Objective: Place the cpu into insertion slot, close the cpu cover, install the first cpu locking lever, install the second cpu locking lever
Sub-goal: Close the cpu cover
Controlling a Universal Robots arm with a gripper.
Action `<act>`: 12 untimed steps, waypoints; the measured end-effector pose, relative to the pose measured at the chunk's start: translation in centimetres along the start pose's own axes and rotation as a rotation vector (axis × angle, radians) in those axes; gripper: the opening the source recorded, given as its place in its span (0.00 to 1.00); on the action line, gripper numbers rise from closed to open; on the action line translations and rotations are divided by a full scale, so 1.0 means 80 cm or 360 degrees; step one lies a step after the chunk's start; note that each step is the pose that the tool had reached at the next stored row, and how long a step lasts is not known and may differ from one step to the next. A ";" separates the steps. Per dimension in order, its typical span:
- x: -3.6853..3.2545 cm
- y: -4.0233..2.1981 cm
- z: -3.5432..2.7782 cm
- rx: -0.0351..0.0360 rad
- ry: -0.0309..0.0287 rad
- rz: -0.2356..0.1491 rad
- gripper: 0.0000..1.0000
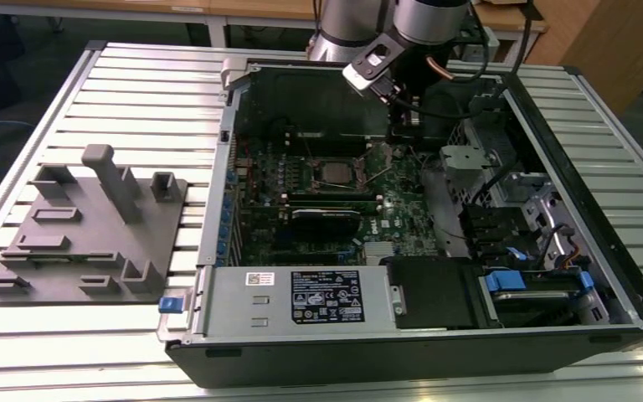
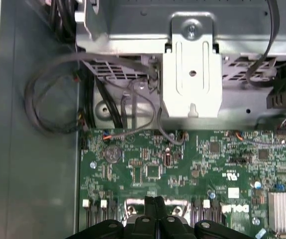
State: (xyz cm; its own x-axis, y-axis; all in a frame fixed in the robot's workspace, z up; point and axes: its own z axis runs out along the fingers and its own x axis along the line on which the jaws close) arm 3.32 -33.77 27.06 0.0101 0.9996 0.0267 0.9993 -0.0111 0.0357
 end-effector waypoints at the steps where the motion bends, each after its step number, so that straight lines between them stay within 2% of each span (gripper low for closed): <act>1: 0.0002 0.0025 0.0002 0.0000 0.00000 0.0000 0.11; 6: 0.0007 0.0128 0.0008 0.0000 -0.00001 0.0000 0.11; 12: 0.0007 0.0156 0.0010 0.0000 -0.00002 0.0000 0.11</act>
State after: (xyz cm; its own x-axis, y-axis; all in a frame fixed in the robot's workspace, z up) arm 4.58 -33.72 27.03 0.0102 0.9996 0.0266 0.9993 -0.0111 0.0356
